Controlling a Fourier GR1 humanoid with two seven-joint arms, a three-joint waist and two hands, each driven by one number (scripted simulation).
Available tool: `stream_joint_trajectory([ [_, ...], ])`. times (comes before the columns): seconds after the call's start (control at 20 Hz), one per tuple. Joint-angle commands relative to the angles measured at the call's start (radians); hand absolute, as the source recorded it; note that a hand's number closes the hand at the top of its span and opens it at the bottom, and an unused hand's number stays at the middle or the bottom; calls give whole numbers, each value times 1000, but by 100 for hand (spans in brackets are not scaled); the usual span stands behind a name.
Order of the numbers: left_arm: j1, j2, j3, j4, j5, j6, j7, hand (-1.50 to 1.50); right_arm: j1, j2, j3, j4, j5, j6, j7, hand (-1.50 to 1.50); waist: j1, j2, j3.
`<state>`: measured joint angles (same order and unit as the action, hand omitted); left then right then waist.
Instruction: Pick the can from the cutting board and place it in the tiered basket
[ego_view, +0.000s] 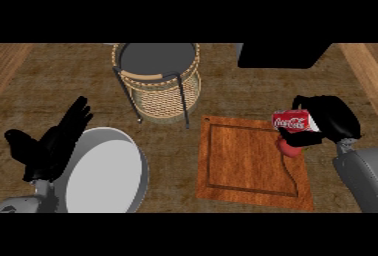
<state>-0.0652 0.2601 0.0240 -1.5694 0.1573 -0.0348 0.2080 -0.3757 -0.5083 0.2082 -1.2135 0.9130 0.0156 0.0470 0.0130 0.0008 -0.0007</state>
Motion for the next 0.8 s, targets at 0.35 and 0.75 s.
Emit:
stream_joint_trajectory([
  [0.35,21,11,29,-5,13,-12,5,0,-24,92,-238,-234,-372,-67,-193,150,-24,-8,1],
  [0.75,39,2,29,-53,-4,-9,29,0,-157,113,-179,-522,-444,196,135,150,-12,-6,0],
])
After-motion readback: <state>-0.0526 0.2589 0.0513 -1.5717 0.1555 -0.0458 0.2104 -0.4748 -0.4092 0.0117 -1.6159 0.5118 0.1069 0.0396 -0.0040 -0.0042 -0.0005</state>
